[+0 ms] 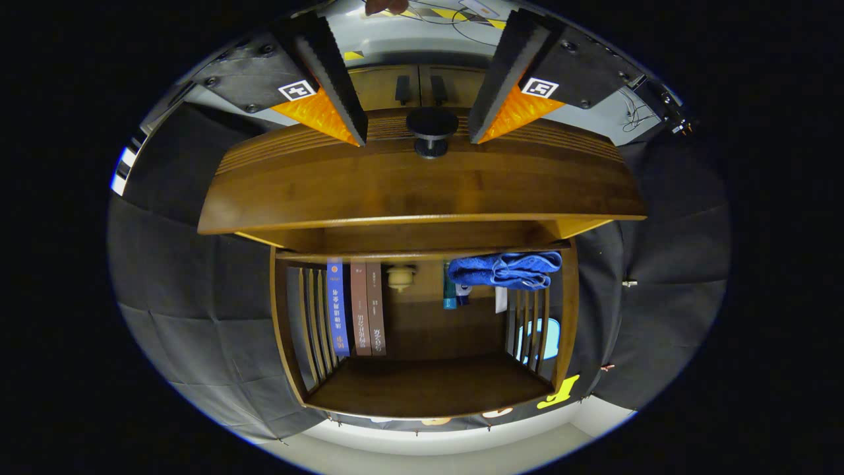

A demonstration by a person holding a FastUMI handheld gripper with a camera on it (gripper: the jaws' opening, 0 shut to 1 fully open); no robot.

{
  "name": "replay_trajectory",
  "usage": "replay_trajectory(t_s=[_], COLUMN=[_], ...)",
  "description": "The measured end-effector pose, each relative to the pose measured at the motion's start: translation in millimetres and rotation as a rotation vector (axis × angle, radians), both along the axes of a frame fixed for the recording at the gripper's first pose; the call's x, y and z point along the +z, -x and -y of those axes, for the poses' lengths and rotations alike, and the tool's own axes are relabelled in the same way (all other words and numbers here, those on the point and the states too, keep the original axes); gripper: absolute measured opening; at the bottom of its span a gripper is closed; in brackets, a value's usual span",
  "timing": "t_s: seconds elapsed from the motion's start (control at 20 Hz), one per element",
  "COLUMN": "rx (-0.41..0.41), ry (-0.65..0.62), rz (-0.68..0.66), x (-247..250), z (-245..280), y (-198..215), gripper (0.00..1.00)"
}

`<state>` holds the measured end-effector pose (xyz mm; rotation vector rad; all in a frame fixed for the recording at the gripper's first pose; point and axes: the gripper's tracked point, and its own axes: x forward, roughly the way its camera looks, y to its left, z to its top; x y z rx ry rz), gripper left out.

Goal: Pull open the drawer, take out the items inside it, and place them on the countertop above the cabinet.

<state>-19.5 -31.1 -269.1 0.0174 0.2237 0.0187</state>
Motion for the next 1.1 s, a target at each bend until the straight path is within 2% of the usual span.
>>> replay_trajectory(t_s=[0.2, 0.3, 0.4, 0.55, 0.75, 1.0, 1.1], rx=[0.029, 0.041, 0.067, 0.121, 0.146, 0.105, 0.07], ry=[0.02, 0.008, 0.012, 0.018, 0.037, 0.067, 0.075], rz=[0.101, 0.087, 0.005, -0.281, -0.498, -0.734, -0.792], x=[84, 117, 130, 107, 75, 7, -15], z=[8, 9, 7, -4, -9, -10, -7], y=[1, -12, -34, -59, -112, -154, -165], gripper=[0.97, 0.97, 0.97, 0.97, 0.97, 0.97, 0.92])
